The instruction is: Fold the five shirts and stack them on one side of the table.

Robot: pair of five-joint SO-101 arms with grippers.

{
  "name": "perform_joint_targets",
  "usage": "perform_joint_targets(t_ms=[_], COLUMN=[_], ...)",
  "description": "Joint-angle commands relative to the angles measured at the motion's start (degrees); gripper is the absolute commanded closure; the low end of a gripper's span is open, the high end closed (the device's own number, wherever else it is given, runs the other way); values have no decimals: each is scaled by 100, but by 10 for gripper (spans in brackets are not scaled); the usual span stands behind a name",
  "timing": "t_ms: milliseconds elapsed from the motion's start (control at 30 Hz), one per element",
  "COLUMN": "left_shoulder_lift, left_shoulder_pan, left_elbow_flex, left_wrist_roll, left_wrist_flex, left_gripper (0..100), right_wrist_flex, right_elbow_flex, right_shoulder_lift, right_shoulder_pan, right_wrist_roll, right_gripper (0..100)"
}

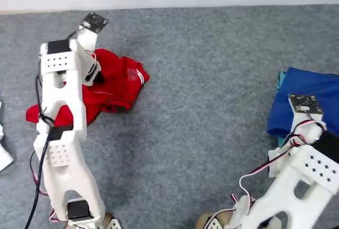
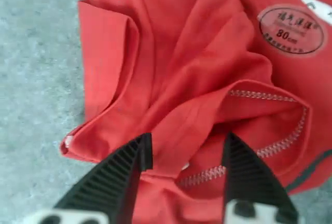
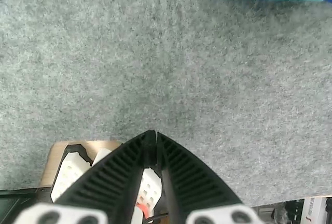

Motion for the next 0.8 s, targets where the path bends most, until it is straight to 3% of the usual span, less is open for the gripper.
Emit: perform_joint_targets(t_ms=[0, 233, 500, 633, 767], left_shoulder_lift=[-18, -35, -62, -202, -888], left_shoulder_pan=[44, 105, 237, 264, 475], left_elbow_flex=[-356, -866, -2888, -3741, -3662], left_wrist_roll=[-53, -62, -44, -9, -9], left_wrist_flex=[-62, 316, 1952, 1978, 1987], left_gripper=[835, 996, 998, 998, 998], right_wrist_flex=[145, -110, -136, -136, -136], right_elbow_flex=[-70, -53, -62, -62, -62], right_shoulder_lift=[-154, -154, -154, -154, -154], right_shoulder_pan=[-48, -48, -48, -48, -48], right_wrist_roll=[18, 9, 26, 26, 26], right_gripper=[989, 989, 989, 989, 989])
